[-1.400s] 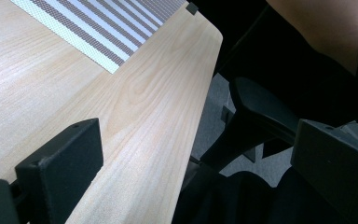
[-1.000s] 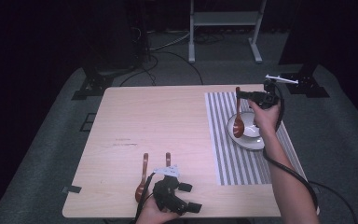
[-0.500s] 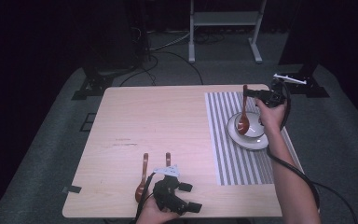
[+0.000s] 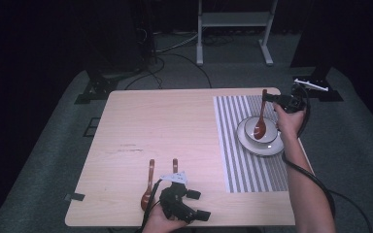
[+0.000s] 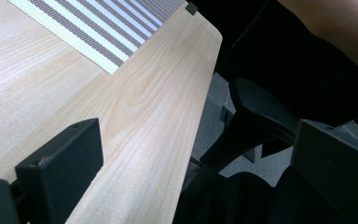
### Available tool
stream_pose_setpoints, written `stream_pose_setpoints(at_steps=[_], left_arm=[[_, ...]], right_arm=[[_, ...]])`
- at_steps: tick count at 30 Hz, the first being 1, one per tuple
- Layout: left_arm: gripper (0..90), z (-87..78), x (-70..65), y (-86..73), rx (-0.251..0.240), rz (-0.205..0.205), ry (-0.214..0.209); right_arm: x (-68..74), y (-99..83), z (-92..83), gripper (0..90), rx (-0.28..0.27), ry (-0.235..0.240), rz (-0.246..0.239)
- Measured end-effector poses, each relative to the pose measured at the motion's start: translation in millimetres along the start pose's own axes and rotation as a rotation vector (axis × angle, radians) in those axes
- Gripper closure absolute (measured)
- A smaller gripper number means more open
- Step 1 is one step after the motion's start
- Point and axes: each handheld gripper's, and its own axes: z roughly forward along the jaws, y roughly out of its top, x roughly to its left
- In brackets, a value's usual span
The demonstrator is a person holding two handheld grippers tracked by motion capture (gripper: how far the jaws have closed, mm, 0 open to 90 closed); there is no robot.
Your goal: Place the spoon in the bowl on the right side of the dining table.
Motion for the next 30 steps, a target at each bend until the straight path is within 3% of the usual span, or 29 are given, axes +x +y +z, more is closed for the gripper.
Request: stream_pose_setpoints(at_steps=[15, 30], left_arm=[[0.8, -0.9, -0.5, 0.0, -0.001, 0.000, 0.003], [0.9, -3.7, -1.3, -0.6, -0.011, -0.003, 0.007]], right_arm=[[-22.9, -4.3, -5.2, 84.0, -0.066, -0.055, 0.049], [-39.4, -11.7, -6.3, 82.6, -0.061, -0.073, 0.073]])
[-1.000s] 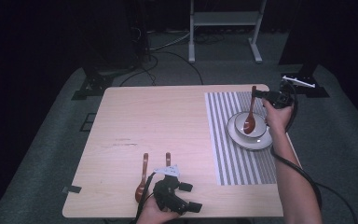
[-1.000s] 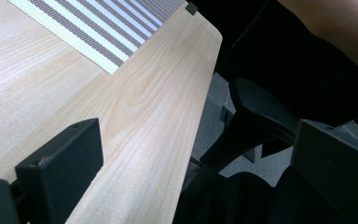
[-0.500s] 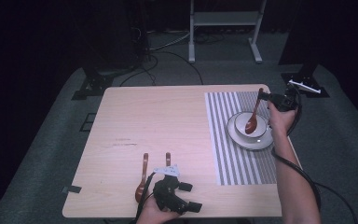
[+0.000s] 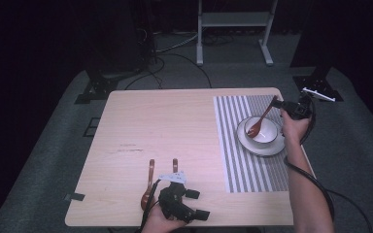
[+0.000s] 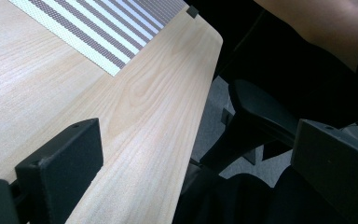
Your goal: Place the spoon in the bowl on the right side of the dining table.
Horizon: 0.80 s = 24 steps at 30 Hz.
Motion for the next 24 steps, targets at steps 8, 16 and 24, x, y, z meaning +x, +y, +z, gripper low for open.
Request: stream_pose_setpoints(at_steps=[8, 16, 24], left_arm=[[0.8, -2.5, -0.5, -0.6, -0.010, -0.001, 0.008], [0.9, -0.9, -1.5, -0.3, -0.008, 0.001, 0.006], [0.8, -0.1, -2.1, -1.0, -0.002, 0.005, 0.003]], right_arm=[[-6.0, -1.6, -0.8, 69.5, 0.015, -0.012, 0.013], [-11.6, -4.1, -4.9, 63.0, 0.021, -0.012, 0.027], [-17.4, -8.9, -12.7, 60.1, 0.026, 0.011, 0.027]])
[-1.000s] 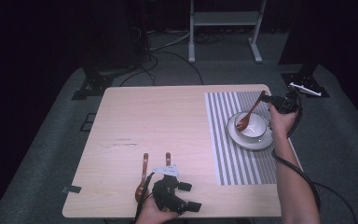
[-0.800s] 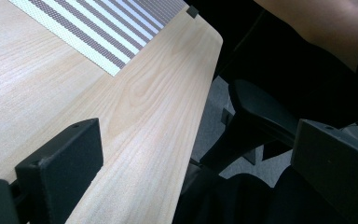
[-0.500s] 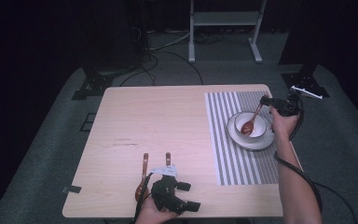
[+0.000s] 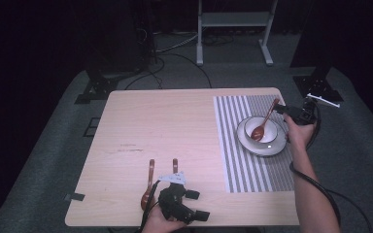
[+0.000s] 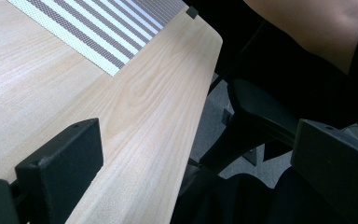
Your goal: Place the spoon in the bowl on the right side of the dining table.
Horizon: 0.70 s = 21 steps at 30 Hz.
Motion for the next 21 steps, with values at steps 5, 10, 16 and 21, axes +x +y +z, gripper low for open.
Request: stream_pose_setpoints(at_steps=[5, 10, 16, 21], left_arm=[[0.9, -0.5, -0.4, 0.2, -0.002, 0.000, 0.003], [0.9, 0.6, -1.6, -0.3, 0.001, 0.000, 0.003], [0.8, 0.1, -2.8, -0.1, -0.006, 0.001, 0.003], [0.8, -0.3, -1.6, -0.1, -0.006, -0.001, 0.002]], right_arm=[[-0.8, -3.8, -4.1, 57.5, 0.010, 0.026, -0.004], [0.1, -10.3, -8.0, 53.8, 0.020, 0.057, -0.016], [-1.4, -18.9, -12.2, 52.7, 0.027, 0.088, -0.018], [-4.0, -21.5, -17.6, 52.0, 0.028, 0.095, -0.020]])
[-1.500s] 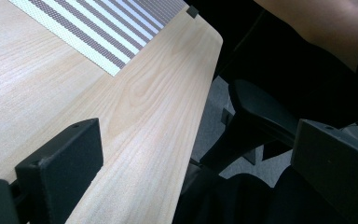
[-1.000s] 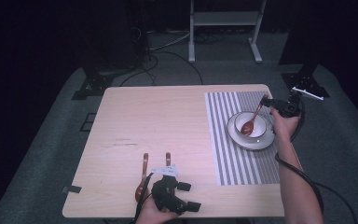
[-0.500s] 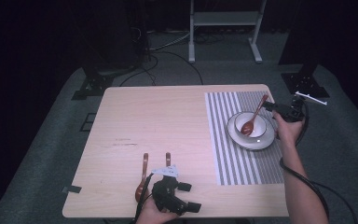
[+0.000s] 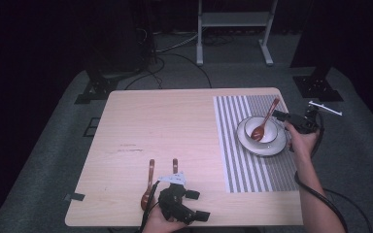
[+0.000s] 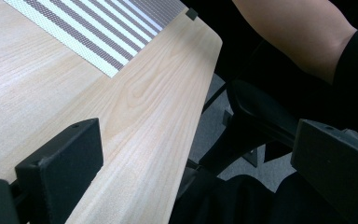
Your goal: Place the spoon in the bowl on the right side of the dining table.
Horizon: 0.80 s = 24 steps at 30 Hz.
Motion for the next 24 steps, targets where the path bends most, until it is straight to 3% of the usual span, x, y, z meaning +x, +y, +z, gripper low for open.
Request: stream_pose_setpoints(at_steps=[24], left_arm=[[0.8, -0.9, -0.8, 0.1, -0.003, 0.004, 0.005]], right_arm=[[-5.0, -18.4, -13.3, 49.0, 0.008, 0.063, 0.006]])
